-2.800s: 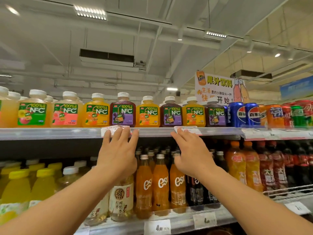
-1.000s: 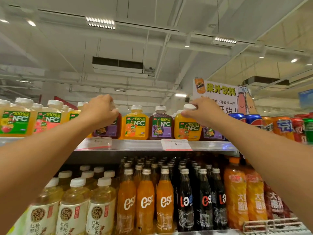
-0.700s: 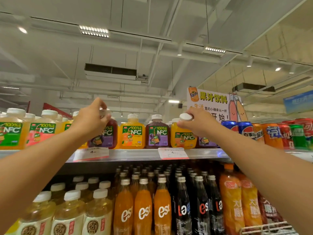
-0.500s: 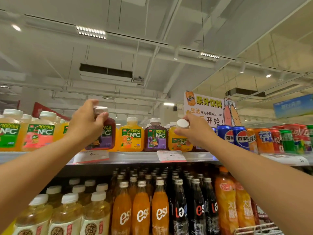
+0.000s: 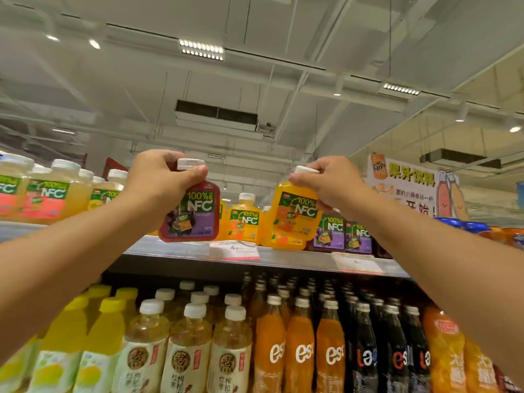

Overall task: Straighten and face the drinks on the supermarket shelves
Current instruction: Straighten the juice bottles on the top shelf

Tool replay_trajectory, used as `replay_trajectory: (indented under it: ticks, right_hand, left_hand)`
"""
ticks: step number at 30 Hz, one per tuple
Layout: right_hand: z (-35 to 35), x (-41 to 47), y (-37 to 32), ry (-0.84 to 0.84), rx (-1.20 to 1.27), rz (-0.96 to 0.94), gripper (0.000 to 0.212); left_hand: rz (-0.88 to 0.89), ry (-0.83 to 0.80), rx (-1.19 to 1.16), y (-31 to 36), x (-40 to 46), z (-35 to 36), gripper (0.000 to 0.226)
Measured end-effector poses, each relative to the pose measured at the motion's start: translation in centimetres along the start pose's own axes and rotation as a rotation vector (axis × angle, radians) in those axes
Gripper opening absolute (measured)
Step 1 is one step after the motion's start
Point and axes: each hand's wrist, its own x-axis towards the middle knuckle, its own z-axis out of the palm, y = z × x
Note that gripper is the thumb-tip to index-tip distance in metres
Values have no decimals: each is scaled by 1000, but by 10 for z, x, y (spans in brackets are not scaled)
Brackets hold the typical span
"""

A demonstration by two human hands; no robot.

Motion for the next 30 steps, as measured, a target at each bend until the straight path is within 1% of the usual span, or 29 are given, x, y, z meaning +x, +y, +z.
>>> replay_trajectory:
  ticks: [3,5,7,10,14,18,22,25,27,28,29,30]
  right_hand:
    - [39,11,-14,-64,19,19,30]
    - [60,17,-20,-107,-16,38,38]
    - [77,22,-22,-135,-41,72,44]
    - [96,31,-22,-164,-99,120,45]
    - [109,43,-19,-186,-223,141,46]
    - [120,49,-14,-169,-373,118,45]
    - [125,44,-10,-171,-502,98,39]
    - [125,29,-14,-172,-514,68,31]
    - [120,14,-21,-128,-497,-3,24]
    - [115,5,-25,-98,-460,-55,25]
    - [109,-5,-30,-94,-377,-106,31]
    - [103,-17,-35,-129,-243,-134,37]
  left_hand:
    - [-42,8,9,-3,-3,-25,17]
    - [-48,18,43,-6,-7,-39,23]
    - [-33,29,72,-9,-11,-50,18]
    - [-38,14,116,-12,-17,-62,23]
    - [-44,14,113,-10,-21,-65,29]
    - [-60,-4,76,-12,-24,-56,18]
    - [-37,-18,83,-16,-26,-43,17]
    - [-54,-29,51,-17,-28,-31,24]
    - [-62,-49,26,-14,-30,-20,22]
    - [-62,-65,13,-13,-31,-14,19]
    - [-59,-77,3,-12,-33,-8,18]
    - [-59,-82,-4,-11,-35,-2,17]
